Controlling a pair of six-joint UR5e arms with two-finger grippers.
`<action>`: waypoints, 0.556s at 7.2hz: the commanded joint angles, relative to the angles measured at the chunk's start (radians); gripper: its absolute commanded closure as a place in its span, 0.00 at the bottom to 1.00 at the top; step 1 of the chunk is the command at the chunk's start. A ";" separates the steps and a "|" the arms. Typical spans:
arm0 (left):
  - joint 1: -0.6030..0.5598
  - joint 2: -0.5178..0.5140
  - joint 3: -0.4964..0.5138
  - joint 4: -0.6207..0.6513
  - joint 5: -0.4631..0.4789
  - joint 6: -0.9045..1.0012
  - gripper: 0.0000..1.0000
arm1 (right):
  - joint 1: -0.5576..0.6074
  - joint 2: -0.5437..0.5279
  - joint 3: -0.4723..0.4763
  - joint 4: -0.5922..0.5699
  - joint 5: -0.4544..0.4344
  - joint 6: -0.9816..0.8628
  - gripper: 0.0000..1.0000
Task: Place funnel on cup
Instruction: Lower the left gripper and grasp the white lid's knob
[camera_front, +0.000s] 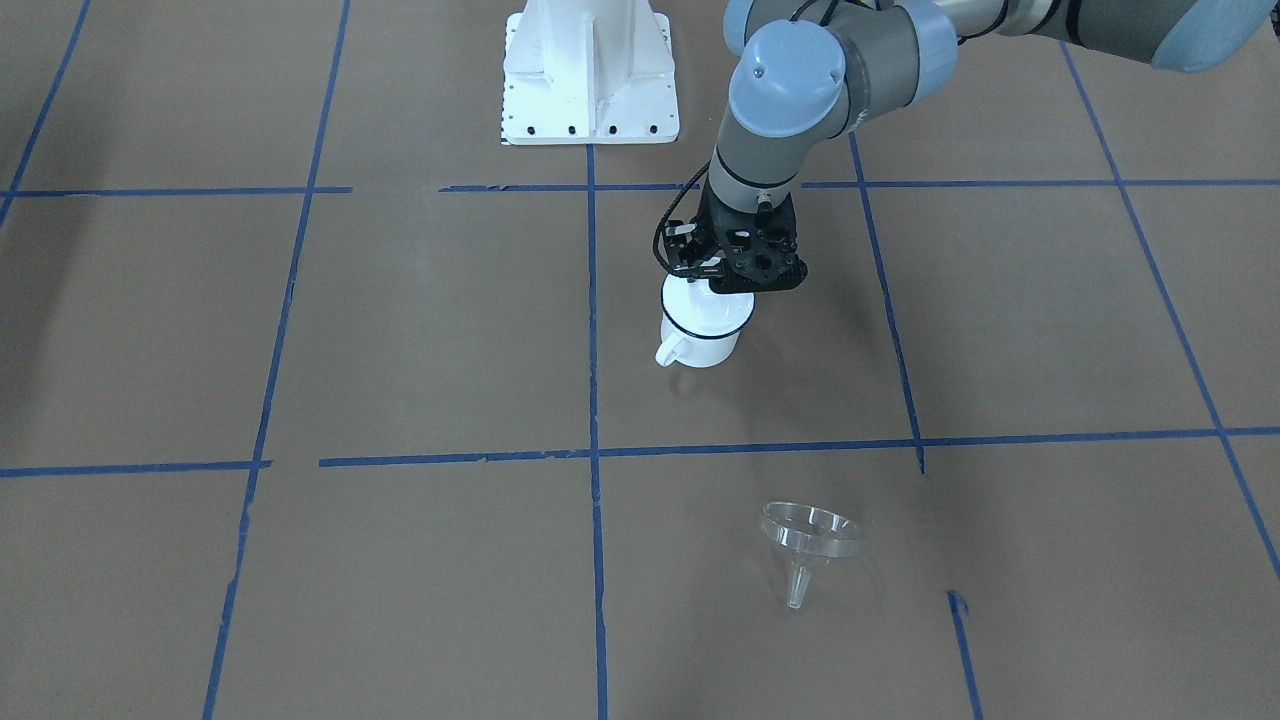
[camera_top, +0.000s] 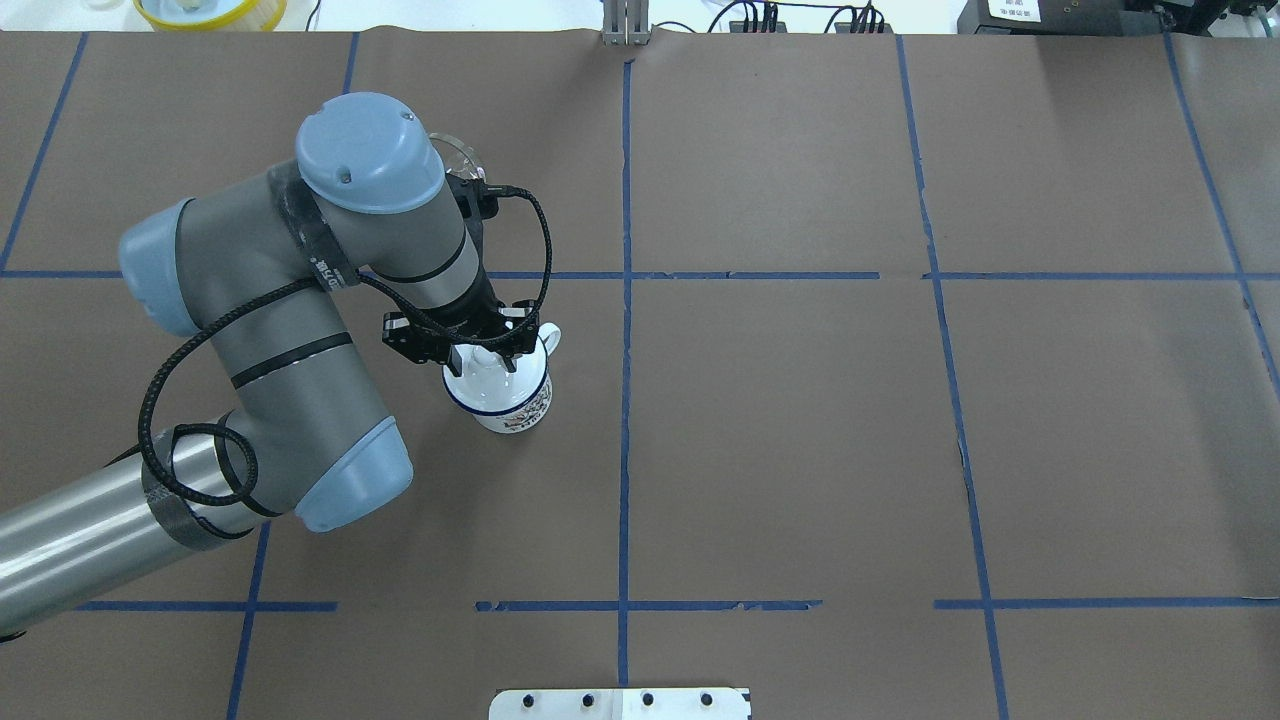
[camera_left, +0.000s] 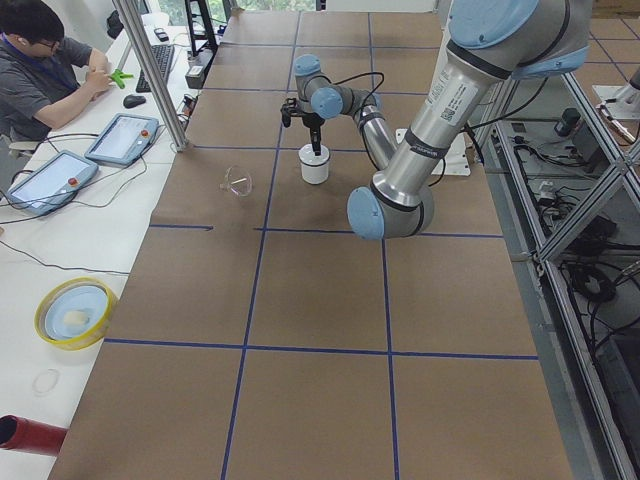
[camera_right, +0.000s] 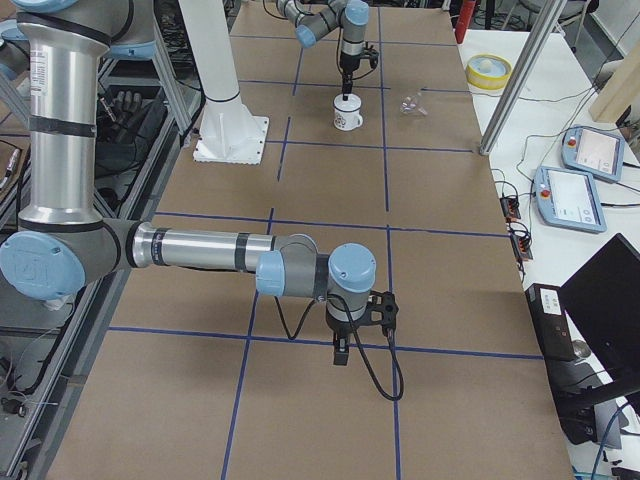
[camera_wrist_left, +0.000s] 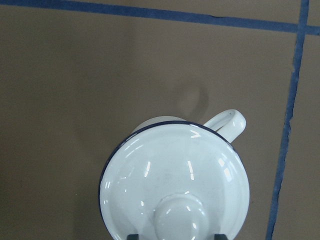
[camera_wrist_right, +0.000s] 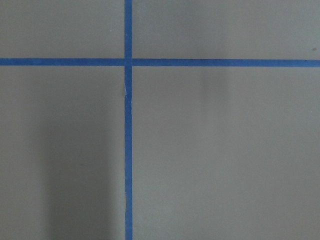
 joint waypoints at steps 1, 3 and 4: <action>-0.007 0.000 0.000 -0.010 0.009 0.000 0.40 | 0.000 0.000 0.000 0.000 0.000 0.000 0.00; -0.007 -0.002 0.001 -0.028 0.022 -0.004 0.40 | 0.000 0.000 0.000 0.000 0.000 0.000 0.00; -0.007 -0.003 0.012 -0.037 0.022 -0.006 0.40 | 0.000 0.000 0.000 0.000 0.000 0.000 0.00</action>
